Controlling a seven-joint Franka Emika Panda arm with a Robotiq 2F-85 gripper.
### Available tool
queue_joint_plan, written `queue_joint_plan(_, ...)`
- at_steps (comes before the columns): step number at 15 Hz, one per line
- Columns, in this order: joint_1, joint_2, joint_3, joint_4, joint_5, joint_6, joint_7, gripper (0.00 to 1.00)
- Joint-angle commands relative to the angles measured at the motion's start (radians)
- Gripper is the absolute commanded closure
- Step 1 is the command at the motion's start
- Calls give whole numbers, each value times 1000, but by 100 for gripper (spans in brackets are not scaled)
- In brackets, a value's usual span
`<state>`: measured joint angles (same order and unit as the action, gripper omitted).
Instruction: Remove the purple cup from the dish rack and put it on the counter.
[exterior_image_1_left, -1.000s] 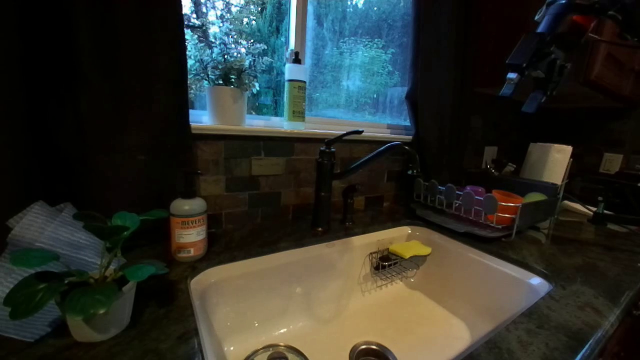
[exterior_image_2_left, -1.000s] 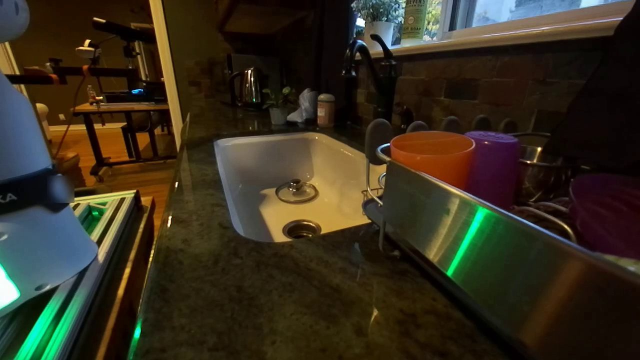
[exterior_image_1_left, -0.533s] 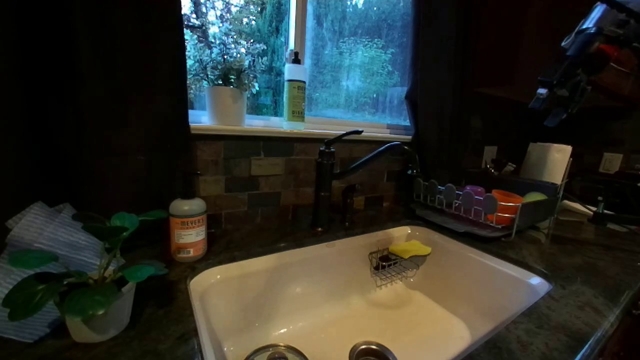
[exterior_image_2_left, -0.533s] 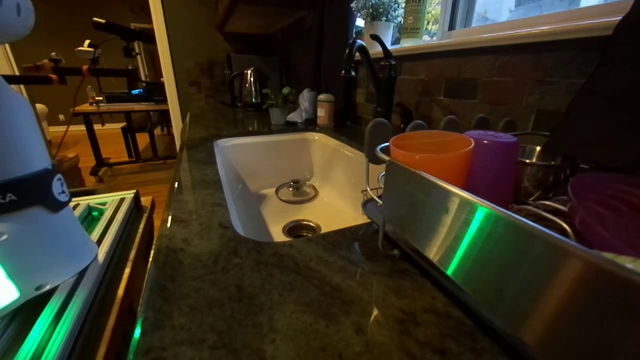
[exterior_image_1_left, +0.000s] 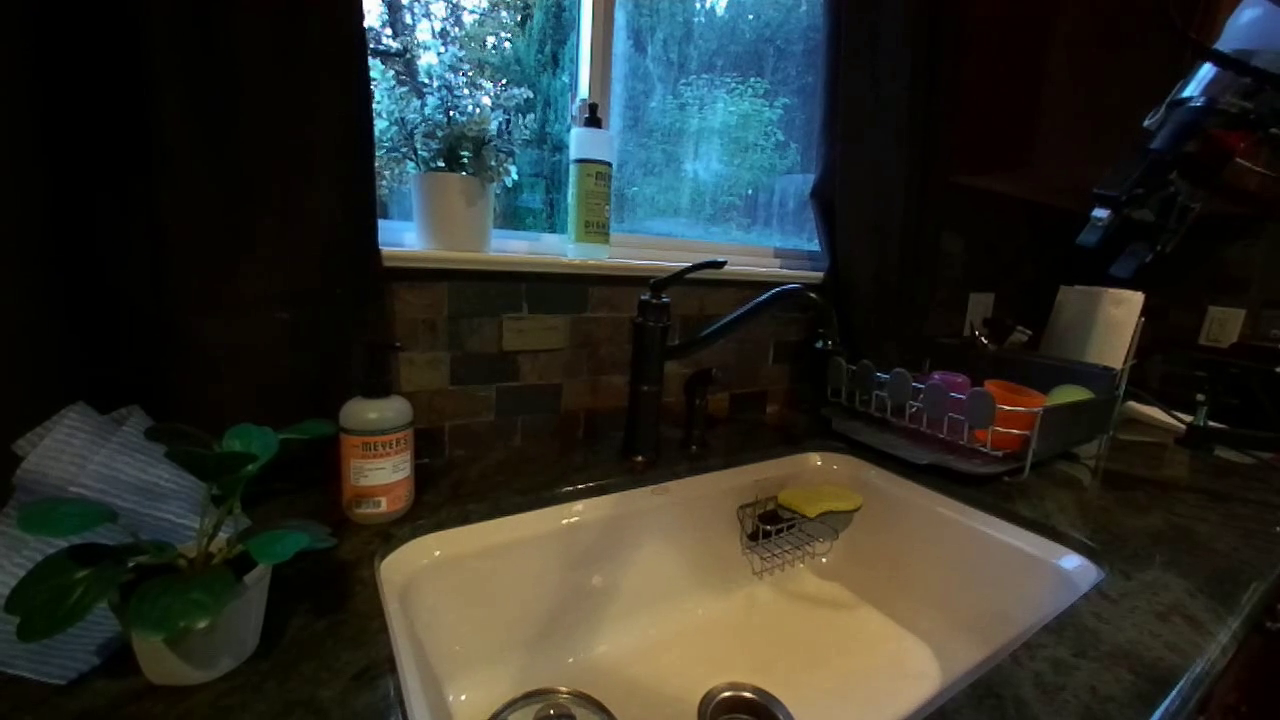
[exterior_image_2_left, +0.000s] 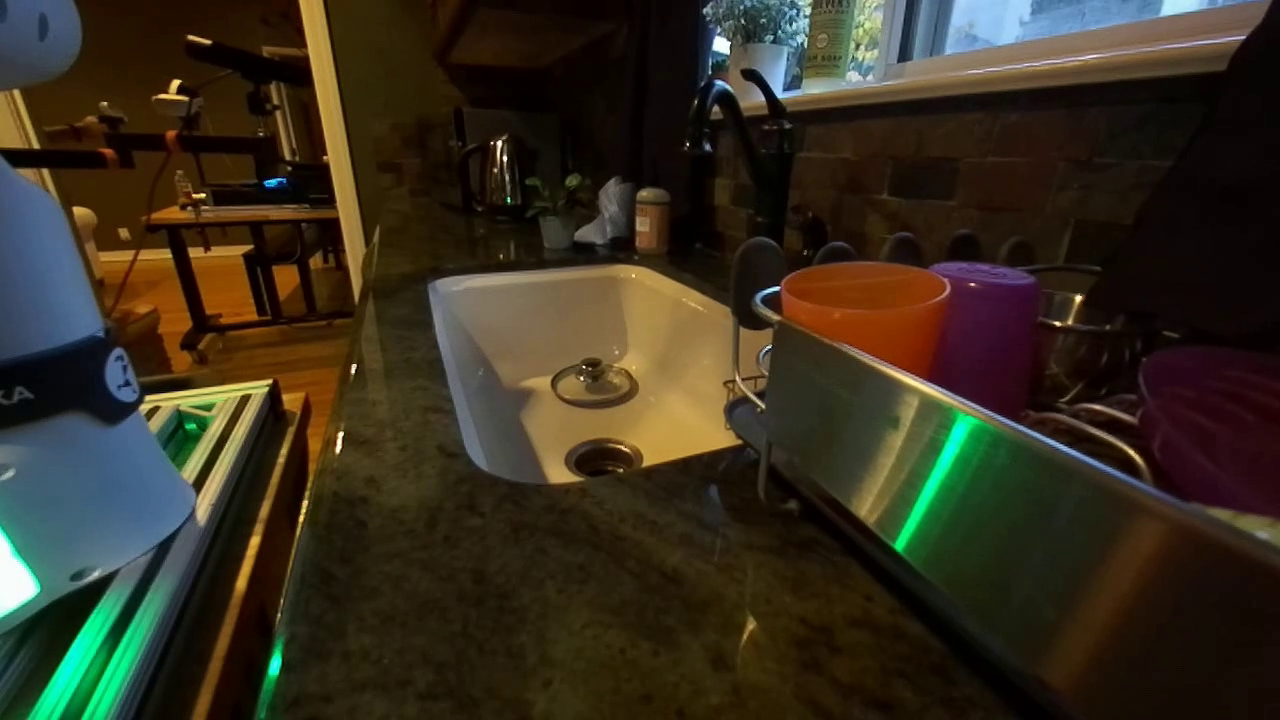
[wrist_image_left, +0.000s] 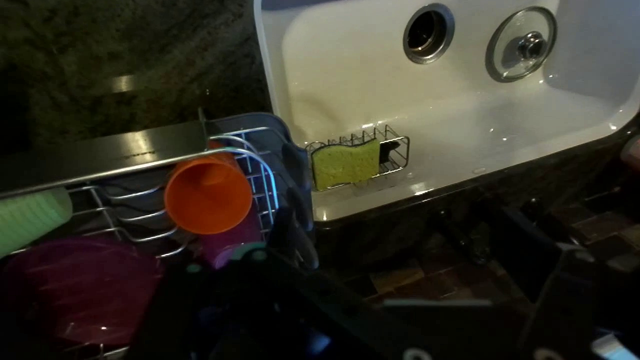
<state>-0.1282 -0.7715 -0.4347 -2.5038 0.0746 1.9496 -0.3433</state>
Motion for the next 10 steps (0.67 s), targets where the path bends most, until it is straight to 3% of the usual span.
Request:
queue_joint_plan(1, -27, 103, -34, 3, -86, 53, -131, 0)
queue_joint_plan(6, -40, 289, -68, -12, -152, 259, -217, 0)
queue_joint_plan(8, -43, 366, -60, -10, -124, 389, -194, 0)
queue_joint_plan(10, -43, 397, -49, 8, -82, 433, -164, 0)
